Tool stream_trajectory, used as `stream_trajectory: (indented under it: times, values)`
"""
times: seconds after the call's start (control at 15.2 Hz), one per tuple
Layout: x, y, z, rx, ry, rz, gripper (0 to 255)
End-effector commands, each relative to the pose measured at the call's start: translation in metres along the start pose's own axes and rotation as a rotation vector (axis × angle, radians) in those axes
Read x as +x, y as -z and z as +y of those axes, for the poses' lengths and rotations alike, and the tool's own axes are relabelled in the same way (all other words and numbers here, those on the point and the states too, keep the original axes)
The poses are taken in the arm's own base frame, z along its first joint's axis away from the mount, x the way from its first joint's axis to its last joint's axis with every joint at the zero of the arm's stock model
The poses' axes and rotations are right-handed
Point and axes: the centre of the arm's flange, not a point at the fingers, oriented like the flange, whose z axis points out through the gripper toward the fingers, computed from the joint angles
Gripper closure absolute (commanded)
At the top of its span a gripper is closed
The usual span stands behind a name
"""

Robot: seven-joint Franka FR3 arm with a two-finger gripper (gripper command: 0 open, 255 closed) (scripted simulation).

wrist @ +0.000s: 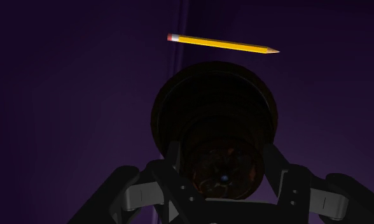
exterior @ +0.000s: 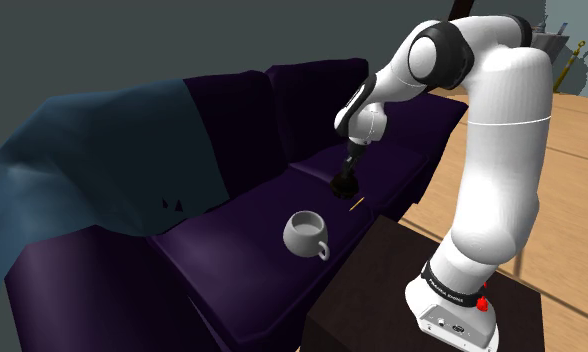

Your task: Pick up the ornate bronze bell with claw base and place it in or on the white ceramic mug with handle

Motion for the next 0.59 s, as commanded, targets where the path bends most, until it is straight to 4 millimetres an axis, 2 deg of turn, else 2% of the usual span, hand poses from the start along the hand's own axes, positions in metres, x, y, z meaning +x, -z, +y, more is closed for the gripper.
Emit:
stream_trajectory:
  times: [0.0,0.4,0.53]
  values:
    - [0.000,0.000,0.000,0.000,0.000,0.000,255]
    - [0.000,0.000,0.000,0.000,0.000,0.000,255]
    - [0.001,0.010,0.000,0.000,0.000,0.000,255]
